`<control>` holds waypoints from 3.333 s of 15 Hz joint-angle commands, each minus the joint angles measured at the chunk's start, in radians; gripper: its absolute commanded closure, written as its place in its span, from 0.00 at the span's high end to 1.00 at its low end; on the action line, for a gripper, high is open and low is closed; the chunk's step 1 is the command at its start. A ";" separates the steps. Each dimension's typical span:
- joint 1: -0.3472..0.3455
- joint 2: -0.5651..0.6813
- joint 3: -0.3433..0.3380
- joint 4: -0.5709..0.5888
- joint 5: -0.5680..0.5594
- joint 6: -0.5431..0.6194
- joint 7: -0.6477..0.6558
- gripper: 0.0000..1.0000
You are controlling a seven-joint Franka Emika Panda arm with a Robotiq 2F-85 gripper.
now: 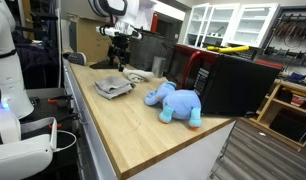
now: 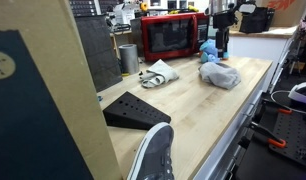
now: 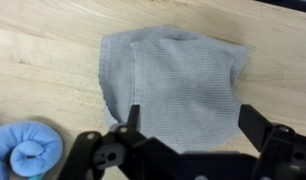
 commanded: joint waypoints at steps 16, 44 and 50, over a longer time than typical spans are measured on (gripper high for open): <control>-0.054 0.265 -0.010 0.088 0.009 0.107 -0.046 1.00; -0.128 0.287 0.006 0.256 0.108 -0.343 -0.299 0.01; -0.060 0.121 0.057 0.109 0.134 -0.297 -0.303 0.01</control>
